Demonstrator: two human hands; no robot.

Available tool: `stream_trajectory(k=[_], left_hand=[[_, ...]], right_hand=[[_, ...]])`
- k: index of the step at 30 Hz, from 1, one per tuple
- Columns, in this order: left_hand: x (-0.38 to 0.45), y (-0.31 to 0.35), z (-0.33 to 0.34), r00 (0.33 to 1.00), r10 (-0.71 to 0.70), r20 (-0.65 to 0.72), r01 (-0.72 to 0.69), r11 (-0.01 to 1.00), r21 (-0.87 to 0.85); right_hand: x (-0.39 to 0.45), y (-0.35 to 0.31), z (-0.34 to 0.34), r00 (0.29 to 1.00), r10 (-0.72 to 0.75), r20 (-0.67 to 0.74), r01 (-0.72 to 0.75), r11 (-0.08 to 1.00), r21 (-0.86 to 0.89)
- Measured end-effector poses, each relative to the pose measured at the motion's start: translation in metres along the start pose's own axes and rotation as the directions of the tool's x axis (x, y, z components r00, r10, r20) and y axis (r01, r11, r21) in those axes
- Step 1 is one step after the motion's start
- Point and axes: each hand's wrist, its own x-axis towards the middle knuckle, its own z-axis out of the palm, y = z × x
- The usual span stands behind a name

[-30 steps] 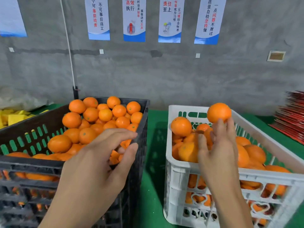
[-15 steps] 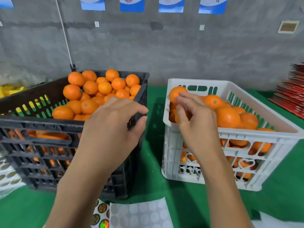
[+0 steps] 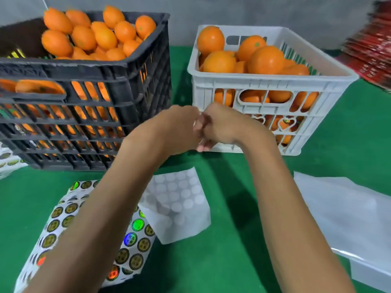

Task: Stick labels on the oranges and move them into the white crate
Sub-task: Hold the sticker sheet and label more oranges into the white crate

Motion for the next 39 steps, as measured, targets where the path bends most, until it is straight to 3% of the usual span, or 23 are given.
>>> stream_trajectory(k=[3, 6, 9, 13, 15, 17, 20, 23, 26, 29, 33, 36, 39], left_hand=[[0.016, -0.006, 0.032, 0.947, -0.101, 0.306, 0.088, 0.995, 0.055], [0.026, -0.017, 0.054, 0.870, -0.154, 0.469, 0.166, 0.986, 0.016], [0.031, -0.022, 0.066, 0.826, -0.143, 0.546, 0.171, 0.985, 0.000], [0.032, -0.026, 0.071, 0.780, -0.099, 0.618, 0.185, 0.980, -0.077], [0.030, -0.025, 0.064, 0.777, -0.081, 0.624, 0.212, 0.967, -0.139], [0.026, -0.025, 0.047, 0.791, -0.052, 0.610, 0.236, 0.945, -0.226], [0.015, -0.035, 0.010, 0.859, -0.054, 0.508, 0.217, 0.939, -0.267], [-0.005, -0.049, -0.020, 0.907, -0.072, 0.414, 0.253, 0.880, -0.401], [-0.022, -0.055, -0.040, 0.930, 0.006, 0.367, 0.212, 0.807, -0.551], [-0.032, -0.058, -0.050, 0.958, 0.106, 0.266, 0.096, 0.757, -0.647], [-0.041, -0.056, -0.059, 0.970, 0.236, -0.055, -0.220, 0.765, -0.605], [-0.050, -0.054, -0.066, 0.947, 0.208, -0.244, -0.312, 0.771, -0.555], [-0.059, -0.053, -0.074, 0.938, 0.219, -0.267, -0.337, 0.752, -0.567]], right_hand=[[0.020, 0.019, 0.022, 0.969, 0.152, 0.194, -0.131, 0.984, -0.118], [0.038, 0.035, 0.043, 0.918, 0.276, 0.284, -0.202, 0.943, -0.265], [0.046, 0.041, 0.049, 0.868, 0.331, 0.372, -0.227, 0.928, -0.297], [0.038, 0.029, 0.050, 0.723, 0.341, 0.601, -0.152, 0.927, -0.343], [0.032, 0.024, 0.047, 0.728, 0.317, 0.608, -0.133, 0.935, -0.329], [0.025, 0.021, 0.037, 0.797, 0.279, 0.536, -0.161, 0.953, -0.257], [0.014, 0.008, 0.016, 0.921, 0.166, 0.354, -0.174, 0.985, -0.009], [-0.004, -0.012, -0.001, 0.981, 0.061, 0.187, -0.115, 0.947, 0.298], [-0.021, -0.032, -0.011, 0.999, 0.017, -0.033, 0.001, 0.877, 0.480], [-0.036, -0.048, -0.018, 0.969, -0.023, -0.244, 0.170, 0.779, 0.603], [-0.045, -0.061, -0.020, 0.907, -0.066, -0.417, 0.377, 0.569, 0.730], [-0.046, -0.059, -0.020, 0.780, -0.165, -0.604, 0.522, 0.704, 0.482], [-0.047, -0.059, -0.020, 0.668, -0.323, -0.670, 0.588, 0.781, 0.211]])
